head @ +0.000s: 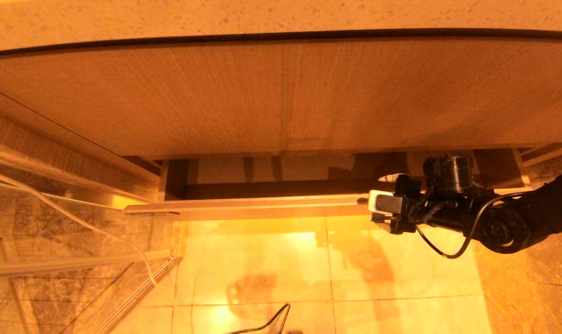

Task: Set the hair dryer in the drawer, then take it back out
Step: Pull open the drawer

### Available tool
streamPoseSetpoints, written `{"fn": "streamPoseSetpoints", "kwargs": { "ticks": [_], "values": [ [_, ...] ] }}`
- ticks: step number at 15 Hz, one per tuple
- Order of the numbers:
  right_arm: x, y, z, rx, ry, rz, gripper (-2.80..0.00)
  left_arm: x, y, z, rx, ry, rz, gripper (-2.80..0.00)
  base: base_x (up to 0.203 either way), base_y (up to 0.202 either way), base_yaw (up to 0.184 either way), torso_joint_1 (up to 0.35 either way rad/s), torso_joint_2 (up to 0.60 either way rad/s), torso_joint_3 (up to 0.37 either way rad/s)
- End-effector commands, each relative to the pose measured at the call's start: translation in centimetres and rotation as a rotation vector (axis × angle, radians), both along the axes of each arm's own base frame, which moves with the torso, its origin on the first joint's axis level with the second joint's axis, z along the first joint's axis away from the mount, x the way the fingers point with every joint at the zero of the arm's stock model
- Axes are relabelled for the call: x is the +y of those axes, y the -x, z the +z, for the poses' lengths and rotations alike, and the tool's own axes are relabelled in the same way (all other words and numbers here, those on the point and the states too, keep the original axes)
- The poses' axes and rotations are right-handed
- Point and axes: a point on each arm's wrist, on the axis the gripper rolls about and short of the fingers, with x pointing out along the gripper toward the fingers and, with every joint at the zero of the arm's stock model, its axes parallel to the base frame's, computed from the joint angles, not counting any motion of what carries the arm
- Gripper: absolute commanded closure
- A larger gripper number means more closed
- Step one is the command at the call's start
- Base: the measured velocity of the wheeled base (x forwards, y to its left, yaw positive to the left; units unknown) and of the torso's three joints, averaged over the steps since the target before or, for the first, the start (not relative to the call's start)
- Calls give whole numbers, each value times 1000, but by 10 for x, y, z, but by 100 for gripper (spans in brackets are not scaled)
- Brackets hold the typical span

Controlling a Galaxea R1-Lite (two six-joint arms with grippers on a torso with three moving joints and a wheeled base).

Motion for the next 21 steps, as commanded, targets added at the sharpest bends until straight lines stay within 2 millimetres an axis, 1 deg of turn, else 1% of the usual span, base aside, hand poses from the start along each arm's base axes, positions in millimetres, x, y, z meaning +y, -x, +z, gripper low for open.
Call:
{"fn": "streamPoseSetpoints", "kwargs": {
  "ticks": [1,4,7,12,14,17,20,21],
  "values": [
    [-2,7,11,-5,33,13,-280,0,0,0,-1,0,0,0,0,0,0,0,0,0],
    [-6,11,19,-11,105,-84,-280,0,0,0,-1,0,0,0,0,0,0,0,0,0],
    [-5,14,28,0,138,-126,-280,0,0,0,-1,0,0,0,0,0,0,0,0,0],
    [-4,37,43,45,157,-102,-280,0,0,0,-1,0,0,0,0,0,0,0,0,0],
    [-3,47,45,61,166,-92,-280,0,0,0,-1,0,0,0,0,0,0,0,0,0],
    [-1,59,49,68,208,-132,-280,0,0,0,-1,0,0,0,0,0,0,0,0,0],
    [-4,68,50,99,224,-137,-280,0,0,0,-1,0,0,0,0,0,0,0,0,0],
    [-5,72,54,95,219,-134,-280,0,0,0,-1,0,0,0,0,0,0,0,0,0]
  ]
}}
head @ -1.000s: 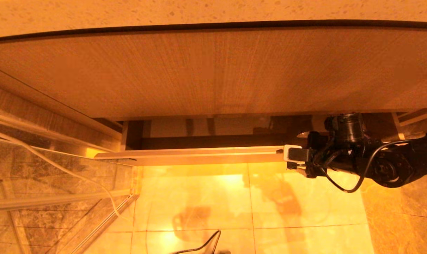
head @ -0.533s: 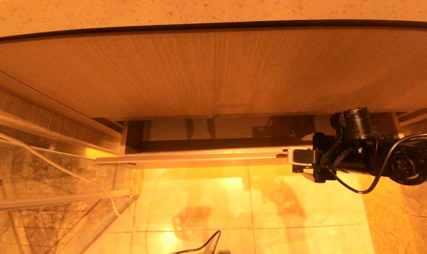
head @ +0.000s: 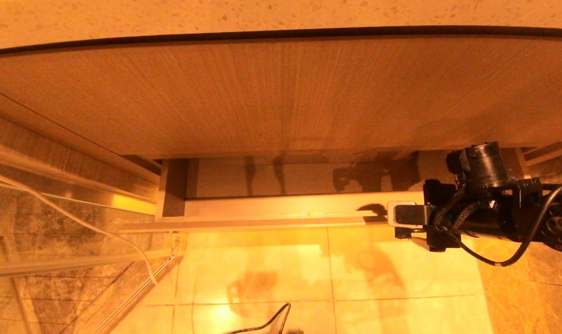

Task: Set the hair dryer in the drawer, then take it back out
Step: Pull open the drawer

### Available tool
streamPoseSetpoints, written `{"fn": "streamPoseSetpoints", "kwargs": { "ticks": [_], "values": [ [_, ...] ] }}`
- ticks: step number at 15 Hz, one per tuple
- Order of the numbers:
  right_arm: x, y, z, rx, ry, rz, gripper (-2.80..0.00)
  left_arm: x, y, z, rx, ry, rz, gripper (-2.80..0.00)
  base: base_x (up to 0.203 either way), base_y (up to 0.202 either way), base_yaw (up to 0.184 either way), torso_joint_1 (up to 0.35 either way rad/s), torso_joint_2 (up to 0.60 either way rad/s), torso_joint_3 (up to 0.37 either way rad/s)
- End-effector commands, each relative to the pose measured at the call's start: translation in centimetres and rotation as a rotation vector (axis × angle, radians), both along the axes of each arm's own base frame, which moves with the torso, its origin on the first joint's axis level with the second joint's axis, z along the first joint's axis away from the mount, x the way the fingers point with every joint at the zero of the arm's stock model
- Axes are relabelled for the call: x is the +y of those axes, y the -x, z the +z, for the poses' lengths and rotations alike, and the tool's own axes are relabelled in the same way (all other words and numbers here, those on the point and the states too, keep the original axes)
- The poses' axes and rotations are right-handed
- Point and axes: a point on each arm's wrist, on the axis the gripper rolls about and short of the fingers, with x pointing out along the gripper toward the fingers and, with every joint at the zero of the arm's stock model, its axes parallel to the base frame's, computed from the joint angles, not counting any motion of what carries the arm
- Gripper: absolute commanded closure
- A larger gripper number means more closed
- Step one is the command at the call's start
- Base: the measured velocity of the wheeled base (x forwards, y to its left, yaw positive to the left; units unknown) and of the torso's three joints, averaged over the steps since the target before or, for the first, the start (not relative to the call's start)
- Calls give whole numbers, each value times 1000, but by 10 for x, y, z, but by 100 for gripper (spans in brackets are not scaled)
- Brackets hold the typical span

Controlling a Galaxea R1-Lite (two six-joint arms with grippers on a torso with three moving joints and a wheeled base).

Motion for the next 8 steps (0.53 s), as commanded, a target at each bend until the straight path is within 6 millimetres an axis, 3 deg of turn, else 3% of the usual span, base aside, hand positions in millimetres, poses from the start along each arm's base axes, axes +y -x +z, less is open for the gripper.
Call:
{"fn": "streamPoseSetpoints", "kwargs": {
  "ticks": [1,8],
  "values": [
    [-2,8,11,-34,-8,9,-280,0,0,0,0,1,0,0,0,0,0,0,0,0],
    [-12,44,30,-16,-76,109,-280,0,0,0,0,1,0,0,0,0,0,0,0,0]
  ]
}}
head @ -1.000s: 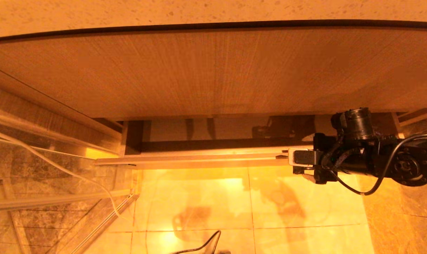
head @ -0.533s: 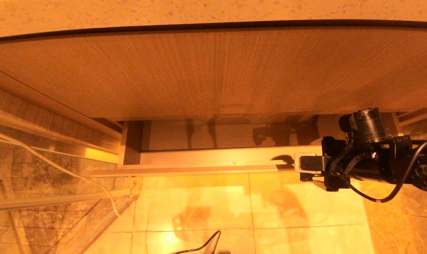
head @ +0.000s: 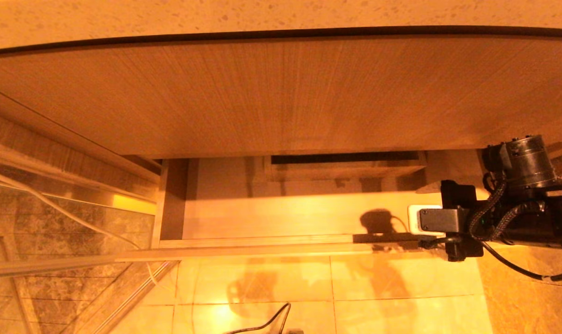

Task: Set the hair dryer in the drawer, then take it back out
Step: Pull open the drawer

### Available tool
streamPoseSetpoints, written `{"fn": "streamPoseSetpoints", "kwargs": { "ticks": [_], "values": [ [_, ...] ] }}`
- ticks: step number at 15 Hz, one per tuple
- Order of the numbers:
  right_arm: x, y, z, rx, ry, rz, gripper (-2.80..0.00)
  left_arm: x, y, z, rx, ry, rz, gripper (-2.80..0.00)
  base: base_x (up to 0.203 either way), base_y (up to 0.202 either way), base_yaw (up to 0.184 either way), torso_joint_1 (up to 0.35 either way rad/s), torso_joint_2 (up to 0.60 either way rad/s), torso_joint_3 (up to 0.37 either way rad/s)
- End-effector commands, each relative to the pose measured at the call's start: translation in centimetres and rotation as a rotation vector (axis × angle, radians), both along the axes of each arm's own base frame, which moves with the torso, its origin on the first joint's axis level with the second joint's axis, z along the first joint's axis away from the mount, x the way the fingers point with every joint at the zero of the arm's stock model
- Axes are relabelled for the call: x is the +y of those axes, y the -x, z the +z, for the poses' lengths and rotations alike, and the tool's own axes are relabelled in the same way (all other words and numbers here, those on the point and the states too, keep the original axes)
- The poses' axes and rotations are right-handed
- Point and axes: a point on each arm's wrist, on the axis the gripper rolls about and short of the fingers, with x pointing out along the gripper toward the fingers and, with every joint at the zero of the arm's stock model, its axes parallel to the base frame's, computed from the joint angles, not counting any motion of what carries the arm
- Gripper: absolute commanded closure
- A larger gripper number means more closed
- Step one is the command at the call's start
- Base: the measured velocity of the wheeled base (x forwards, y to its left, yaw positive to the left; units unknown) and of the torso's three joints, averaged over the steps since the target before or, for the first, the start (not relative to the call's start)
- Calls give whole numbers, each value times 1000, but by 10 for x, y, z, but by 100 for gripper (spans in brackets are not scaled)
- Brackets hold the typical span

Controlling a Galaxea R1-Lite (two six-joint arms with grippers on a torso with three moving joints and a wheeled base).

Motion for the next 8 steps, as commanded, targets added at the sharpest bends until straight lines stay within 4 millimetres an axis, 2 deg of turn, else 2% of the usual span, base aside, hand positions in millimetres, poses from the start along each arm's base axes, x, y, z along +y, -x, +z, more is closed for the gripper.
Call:
{"fn": "streamPoseSetpoints", "kwargs": {
  "ticks": [1,4,5,8],
  "values": [
    [-4,14,10,-40,-10,7,-280,0,0,0,0,1,0,0,0,0,0,0,0,0],
    [-10,31,14,-60,-17,8,-280,0,0,0,0,1,0,0,0,0,0,0,0,0],
    [-12,36,17,-71,-20,9,0,0,0,0,0,1,0,0,0,0,0,0,0,0],
    [-18,53,19,-94,-33,17,0,0,0,0,0,1,0,0,0,0,0,0,0,0]
  ]
}}
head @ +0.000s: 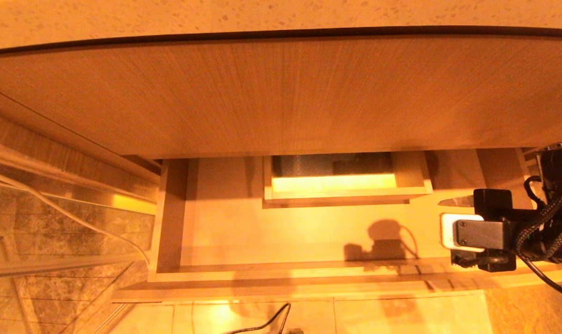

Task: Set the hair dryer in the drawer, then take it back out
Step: Pull open the drawer

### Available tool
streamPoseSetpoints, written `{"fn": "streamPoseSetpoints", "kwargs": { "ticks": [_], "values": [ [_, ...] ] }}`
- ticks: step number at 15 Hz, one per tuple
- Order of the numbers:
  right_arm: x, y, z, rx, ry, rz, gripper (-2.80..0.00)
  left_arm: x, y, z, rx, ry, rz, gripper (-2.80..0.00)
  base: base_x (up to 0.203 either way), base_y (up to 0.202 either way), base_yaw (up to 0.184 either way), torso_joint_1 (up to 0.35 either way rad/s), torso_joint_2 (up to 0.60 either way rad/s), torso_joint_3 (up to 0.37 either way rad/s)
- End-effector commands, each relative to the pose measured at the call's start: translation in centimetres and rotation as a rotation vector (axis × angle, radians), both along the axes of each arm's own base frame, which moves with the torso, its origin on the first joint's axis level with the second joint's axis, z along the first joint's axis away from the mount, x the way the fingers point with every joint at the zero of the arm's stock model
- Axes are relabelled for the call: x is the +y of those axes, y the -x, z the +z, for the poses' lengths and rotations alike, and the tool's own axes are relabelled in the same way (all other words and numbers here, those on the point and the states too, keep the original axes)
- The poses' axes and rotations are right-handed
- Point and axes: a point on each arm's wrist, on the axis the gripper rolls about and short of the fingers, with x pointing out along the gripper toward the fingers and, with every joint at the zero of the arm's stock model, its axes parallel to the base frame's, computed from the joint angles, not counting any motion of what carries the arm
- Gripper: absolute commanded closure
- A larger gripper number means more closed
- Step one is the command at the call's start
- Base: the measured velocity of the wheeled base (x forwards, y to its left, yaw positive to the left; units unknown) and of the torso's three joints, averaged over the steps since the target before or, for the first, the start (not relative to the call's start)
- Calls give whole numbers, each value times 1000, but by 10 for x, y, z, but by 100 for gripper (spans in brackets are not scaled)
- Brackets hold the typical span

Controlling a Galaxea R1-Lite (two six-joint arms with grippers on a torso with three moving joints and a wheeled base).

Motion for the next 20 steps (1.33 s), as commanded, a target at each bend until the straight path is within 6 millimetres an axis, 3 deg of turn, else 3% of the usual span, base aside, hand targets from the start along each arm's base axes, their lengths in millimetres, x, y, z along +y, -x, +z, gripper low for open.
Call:
{"fn": "streamPoseSetpoints", "kwargs": {
  "ticks": [1,6,11,16,20],
  "values": [
    [-6,17,7,-44,-9,4,0,0,0,0,0,1,0,0,0,0,0,0,0,0],
    [-16,49,15,-61,-22,17,0,0,0,0,0,1,0,0,0,0,0,0,0,0],
    [-33,97,41,-62,-32,21,0,0,0,0,0,1,0,0,0,0,0,0,0,0],
    [-63,186,78,-172,-101,50,0,0,0,0,0,1,0,0,0,0,0,0,0,0],
    [-73,282,103,-447,-129,-147,0,0,0,0,0,1,0,0,0,0,0,0,0,0]
  ]
}}
